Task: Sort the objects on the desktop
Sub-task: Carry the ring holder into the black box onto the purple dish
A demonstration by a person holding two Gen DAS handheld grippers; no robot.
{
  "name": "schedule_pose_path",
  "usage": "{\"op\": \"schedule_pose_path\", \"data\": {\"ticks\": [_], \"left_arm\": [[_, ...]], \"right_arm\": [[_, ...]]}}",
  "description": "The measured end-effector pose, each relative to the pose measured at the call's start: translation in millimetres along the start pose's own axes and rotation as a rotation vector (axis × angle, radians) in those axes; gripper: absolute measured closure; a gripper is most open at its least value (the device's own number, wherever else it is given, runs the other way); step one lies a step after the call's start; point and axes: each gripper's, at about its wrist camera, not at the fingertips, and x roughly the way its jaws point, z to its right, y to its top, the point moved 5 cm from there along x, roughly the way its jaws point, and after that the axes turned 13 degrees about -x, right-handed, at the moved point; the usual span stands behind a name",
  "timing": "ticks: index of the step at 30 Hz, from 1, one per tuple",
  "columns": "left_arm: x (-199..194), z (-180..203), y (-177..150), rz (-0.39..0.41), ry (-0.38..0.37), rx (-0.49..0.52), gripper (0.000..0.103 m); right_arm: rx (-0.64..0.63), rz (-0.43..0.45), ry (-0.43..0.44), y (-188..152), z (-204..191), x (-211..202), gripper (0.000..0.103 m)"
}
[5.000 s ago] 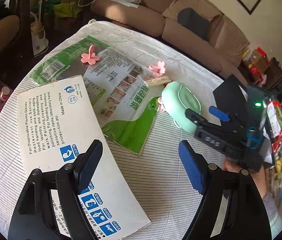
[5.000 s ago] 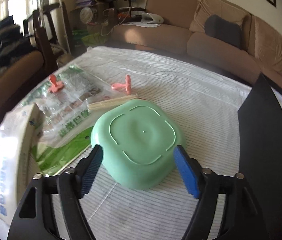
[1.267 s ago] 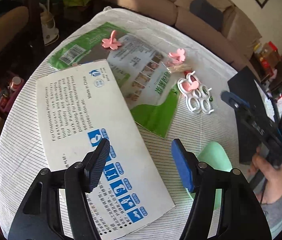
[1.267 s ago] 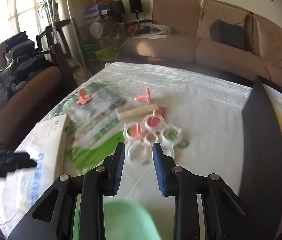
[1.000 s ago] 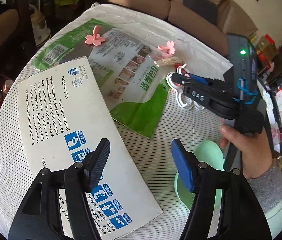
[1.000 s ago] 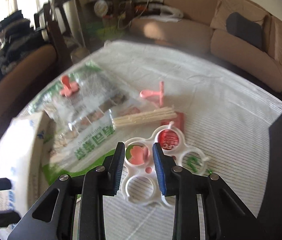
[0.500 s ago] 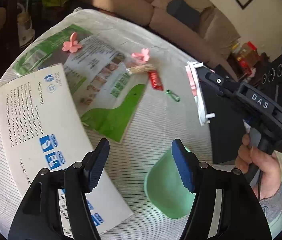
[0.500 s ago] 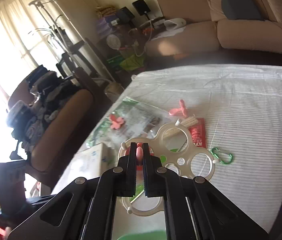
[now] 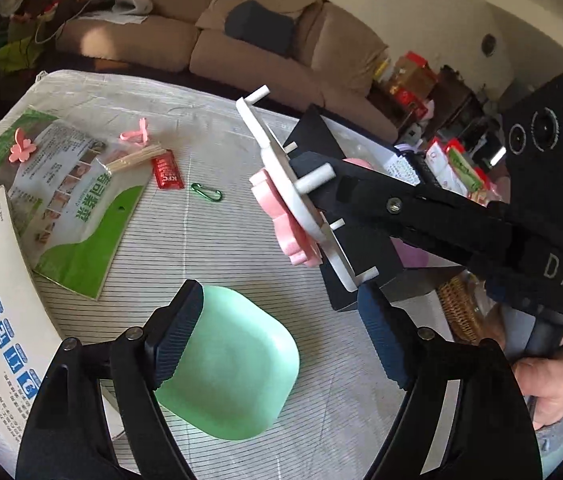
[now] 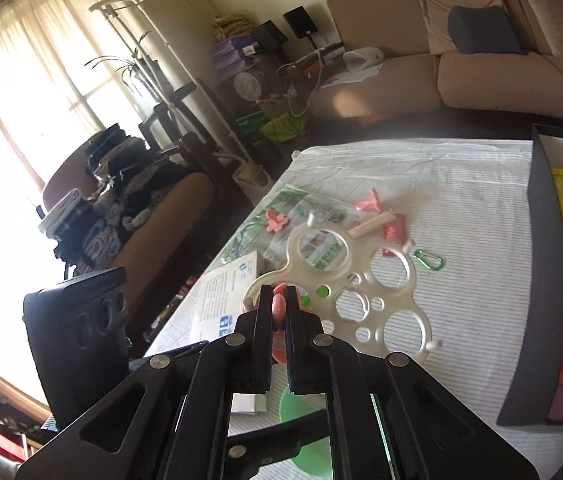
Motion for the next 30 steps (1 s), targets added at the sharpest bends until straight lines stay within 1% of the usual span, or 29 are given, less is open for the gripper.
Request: {"op": "schedule_pose_path", "data": {"ticks": [4,7,9,12,13,15,17,18,22,25,28,30], "left_arm": [[-4.9,19.9,-3.2,-0.008,-0.069,0.027,0.025],[-5.1,35.0,-10.5,-0.019,-0.103,0.057,0.025],[-2.6,39.6,-14.3,-0.030,-0.116,0.065,0.025],[4.2,38.6,-17.7,-0.045,-0.107,0.056,0.025],[6.8,37.1,-17.9,-0.050,-0.102,0.051,0.025],[10.6,33.0,-18.8,-0.057,-0.092,0.034,0.025],[13.5,29.3,-18.8,-0.060,-0.082,0.022,0.025],[14.5,28.3,-18.8,-0.060,-0.078,0.019,0.025],[18.2,27.0,-19.5,-0.063,-0.062,0.020,0.025],[23.3,23.2,-19.6,-0.072,-0.047,0.019,0.025],[28.1,20.4,-20.5,-0.083,-0.035,0.021,0.025],[30.1,19.3,-20.8,-0.087,-0.025,0.025,0.025]], "right_arm": [[0.030,0.062,-0.036,2.9,12.1,-31.3,0.099],[0.043,0.112,-0.090,12.9,32.0,-65.5,0.099],[0.055,0.144,-0.129,19.4,49.5,-91.8,0.099],[0.063,0.175,-0.194,23.7,76.4,-129.6,0.099],[0.065,0.173,-0.210,22.8,85.1,-137.4,0.099],[0.062,0.137,-0.261,15.9,104.6,-149.1,0.099],[0.041,0.076,-0.335,5.4,123.1,-150.6,0.099],[0.037,0.052,-0.357,-0.8,131.1,-149.5,0.099],[0.057,-0.093,-0.435,-30.4,167.4,-123.8,0.099],[0.026,-0.223,-0.514,-53.1,186.4,-97.7,0.099],[0.038,-0.297,-0.537,-69.8,200.0,-82.0,0.097],[0.054,-0.305,-0.532,-74.9,205.9,-80.4,0.093]]}}
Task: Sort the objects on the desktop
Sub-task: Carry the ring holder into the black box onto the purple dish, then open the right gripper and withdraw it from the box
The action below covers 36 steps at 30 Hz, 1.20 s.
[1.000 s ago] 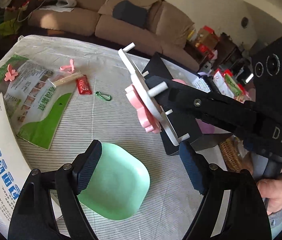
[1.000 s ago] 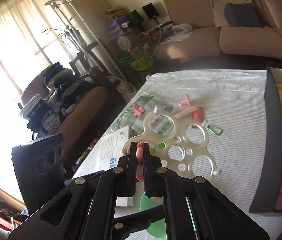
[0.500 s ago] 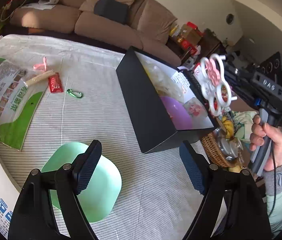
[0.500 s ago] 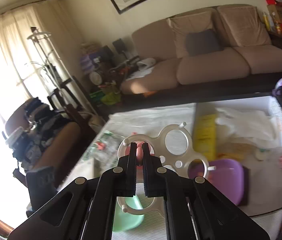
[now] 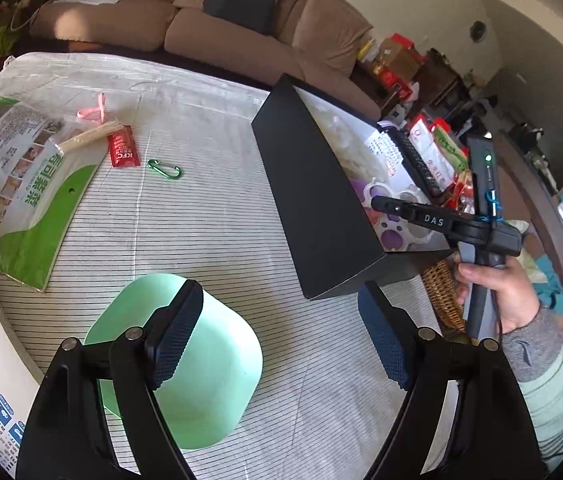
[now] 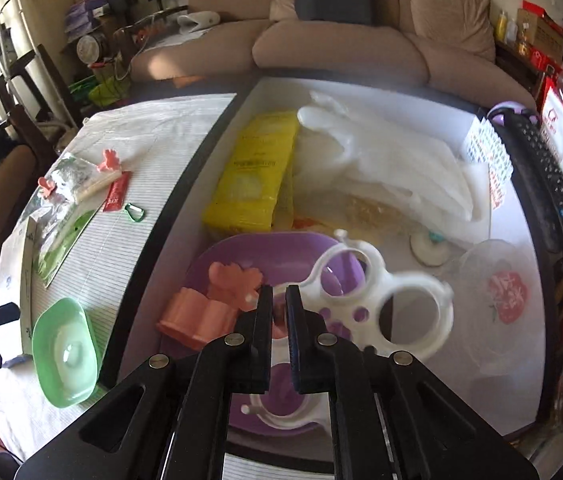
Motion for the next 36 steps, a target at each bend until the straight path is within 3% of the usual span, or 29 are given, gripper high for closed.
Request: {"op": "schedule_pose_path", "data": {"ticks": [8,13,17,21,25,29,34,36], "left_arm": [[-1.7,-4.3,2.3,0.003,-0.002,-0.009,0.025],[-9.9,-12.8,8.5,0.024,-0.009,-0.038,0.025],[-25.7,-38.8,21.8,0.066,0.007,-0.113,0.025],[-48.9,-79.8,40.8,0.142,0.076,-0.207,0.025],[-66.0,-108.9,55.7,0.196,0.139,-0.248,0.025],[-72.8,-138.2,70.1,0.225,0.226,-0.248,0.024],[-78.9,-192.5,103.7,0.204,0.352,-0.297,0.024],[-86.7,-212.4,128.9,0.226,0.407,-0.267,0.024]], "right_arm": [[0.032,0.116,-0.036,9.4,17.7,-46.5,0.071],[0.078,0.123,-0.036,6.8,23.6,-60.0,0.067],[0.121,0.183,0.075,10.9,6.1,-70.9,0.065],[0.037,0.247,0.181,41.9,-49.3,-78.0,0.064],[-0.063,0.250,0.262,82.4,-116.8,-56.4,0.059],[-0.126,0.214,0.283,115.8,-168.0,-9.5,0.058],[-0.184,0.169,0.215,153.6,-212.1,66.0,0.058],[-0.183,0.154,0.195,166.3,-221.9,90.7,0.057]]}}
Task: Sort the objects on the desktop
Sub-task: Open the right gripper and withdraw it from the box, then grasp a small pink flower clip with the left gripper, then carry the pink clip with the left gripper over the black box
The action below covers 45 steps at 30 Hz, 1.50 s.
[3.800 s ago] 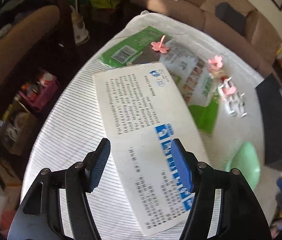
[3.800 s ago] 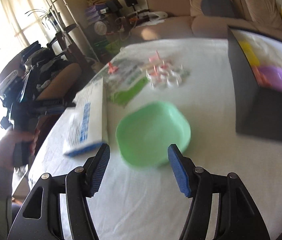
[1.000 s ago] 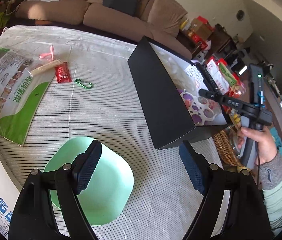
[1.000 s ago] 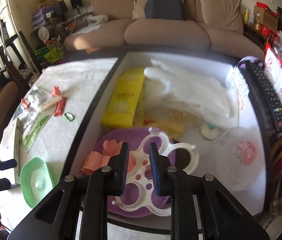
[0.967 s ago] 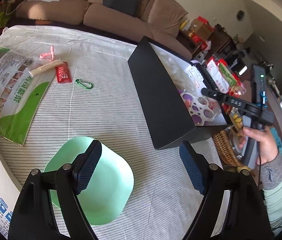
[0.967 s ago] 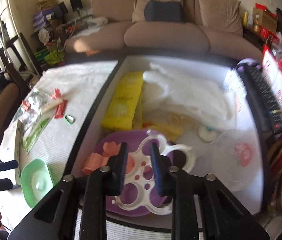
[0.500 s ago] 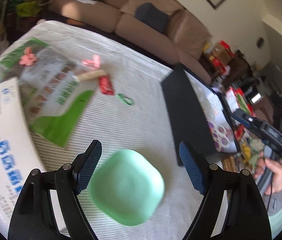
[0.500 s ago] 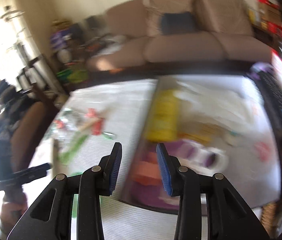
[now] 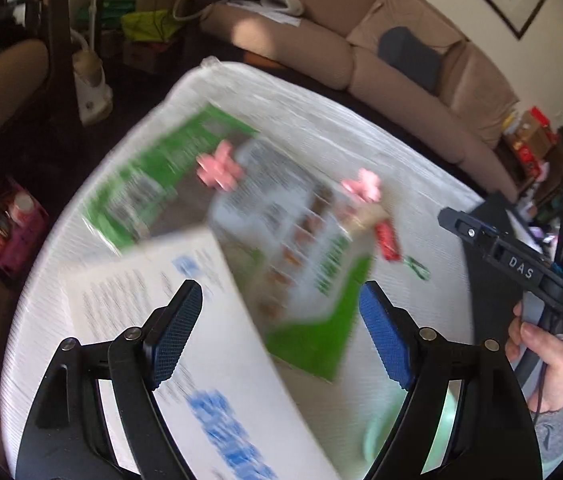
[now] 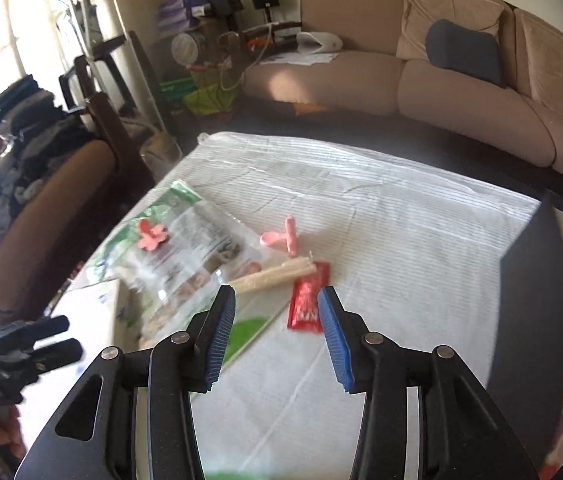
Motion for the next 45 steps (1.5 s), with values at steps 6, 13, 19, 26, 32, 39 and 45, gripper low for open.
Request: {"op": "schedule_pose_path", "data": {"ticks": [6,13,19,26,32,39,45], "left_arm": [[56.6,-20.6,61.0,0.039,0.187,0.120,0.024],[126.9,-1.2,79.6,-0.015,0.287,0.246,0.042],[125.7,3.1,75.7,-0.060,0.240,0.235,0.099],[76.2,30.0,61.1,-0.046,0.141,0.214,0.099],[28.2,51.0,43.9,-0.033,0.096,0.234,0.099],[18.0,43.6,20.4,-0.068,0.033,0.262,0.099],[35.1,35.1,14.5,-0.102,-0.016,0.233,0.098]], "right_arm": [[-0.055,-0.042,-0.060,32.1,-0.3,81.2,0.044],[-0.106,-0.139,-0.097,44.8,10.6,142.5,0.078],[-0.048,-0.084,-0.038,41.3,19.8,128.3,0.098],[0.002,-0.027,0.025,34.8,29.9,60.2,0.098],[0.001,-0.031,-0.025,31.3,33.8,27.7,0.089],[0.017,-0.077,-0.111,29.5,30.5,99.6,0.040],[-0.044,-0.114,-0.074,33.2,15.5,153.2,0.061]]}}
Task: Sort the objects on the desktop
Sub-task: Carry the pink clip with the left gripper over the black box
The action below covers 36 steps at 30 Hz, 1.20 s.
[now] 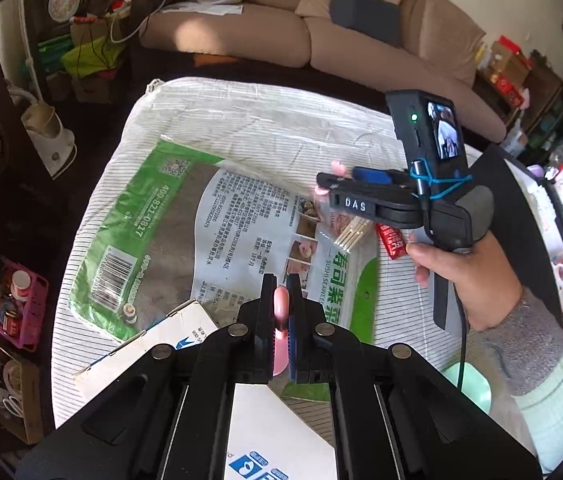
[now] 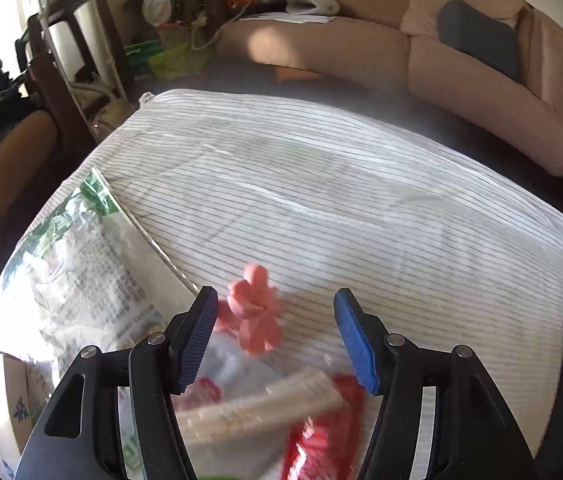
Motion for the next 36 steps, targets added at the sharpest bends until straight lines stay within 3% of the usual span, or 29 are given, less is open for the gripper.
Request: {"op": "schedule_pose_path", "data": {"ticks": [3,6,13,17,24,28,36], "left_arm": [[4.2,-2.8,-3.8,-0.011,-0.005,-0.021,0.098],[-3.0,-3.7,-5.5,-0.001,0.003,-0.030,0.098],[-17.4,1.8,0.0,0.022,0.004,-0.022,0.098],[-17.3,12.1,4.7,0.024,-0.025,-0.024,0.099],[-35.1,70.8,-3.2,0.017,-0.083,0.030,0.098],[-47.4,99.4,-10.0,0.014,-0.101,0.039,0.098],[-54.1,185.3,-54.8,-0.055,-0.186,0.105,0.098]], "right_arm": [[0.005,0.005,0.029,4.7,-1.5,-3.2,0.083],[0.036,0.025,0.061,3.0,4.0,-20.2,0.094],[0.049,0.045,0.064,-6.3,11.0,-47.3,0.094],[0.070,0.104,-0.008,-2.7,27.3,-64.0,0.097],[0.092,0.146,-0.001,-10.3,74.8,-146.2,0.097],[0.079,0.144,0.000,-30.1,91.5,-186.6,0.093],[0.072,0.087,0.133,-106.4,69.2,-240.3,0.091]]}}
